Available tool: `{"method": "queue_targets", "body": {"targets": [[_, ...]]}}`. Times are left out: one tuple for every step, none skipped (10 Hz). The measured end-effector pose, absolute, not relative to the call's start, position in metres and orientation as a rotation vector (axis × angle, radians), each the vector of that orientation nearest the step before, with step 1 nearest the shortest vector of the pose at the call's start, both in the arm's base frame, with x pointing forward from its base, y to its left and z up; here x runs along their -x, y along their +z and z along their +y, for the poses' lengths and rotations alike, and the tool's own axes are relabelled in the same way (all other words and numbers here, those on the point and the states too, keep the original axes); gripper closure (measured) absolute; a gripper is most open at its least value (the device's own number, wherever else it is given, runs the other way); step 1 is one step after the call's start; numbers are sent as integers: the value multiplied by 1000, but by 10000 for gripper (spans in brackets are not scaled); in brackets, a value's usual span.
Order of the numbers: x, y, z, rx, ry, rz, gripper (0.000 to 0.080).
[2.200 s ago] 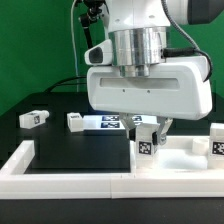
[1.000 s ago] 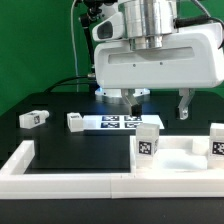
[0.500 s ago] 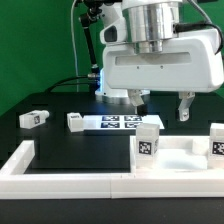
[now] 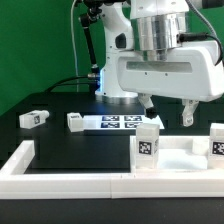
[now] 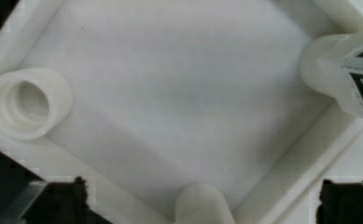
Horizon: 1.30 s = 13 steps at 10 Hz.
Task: Assemble square table
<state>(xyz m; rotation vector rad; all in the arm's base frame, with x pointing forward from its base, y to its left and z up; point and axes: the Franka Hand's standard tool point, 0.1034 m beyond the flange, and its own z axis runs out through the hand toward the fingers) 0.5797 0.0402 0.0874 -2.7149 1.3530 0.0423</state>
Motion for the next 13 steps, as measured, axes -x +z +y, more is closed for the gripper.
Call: {"method": "queue_targets", "body": {"targets": [[-580,87,40,2715,43,1353,150],[-579,87,41,2714,44,1356,150],[-567,85,44,2655,78,1465,150],[-551,78,50,2596,95,1584,150],[-541,67,56,2534,98,1682,150],[-544,62,56,2513,67,1697,150],[-544,62,56,2518,68,1690,150],[-544,62,56,2519,69,1690,150],[-544,61,56,2519,69,1690,150],[-544,61,56,2519,69,1690,150],[-543,61,56,2513,70,1700,150],[-530,59,56,2434,83,1820,150],[-511,55,55,2365,103,1912,150]]}}
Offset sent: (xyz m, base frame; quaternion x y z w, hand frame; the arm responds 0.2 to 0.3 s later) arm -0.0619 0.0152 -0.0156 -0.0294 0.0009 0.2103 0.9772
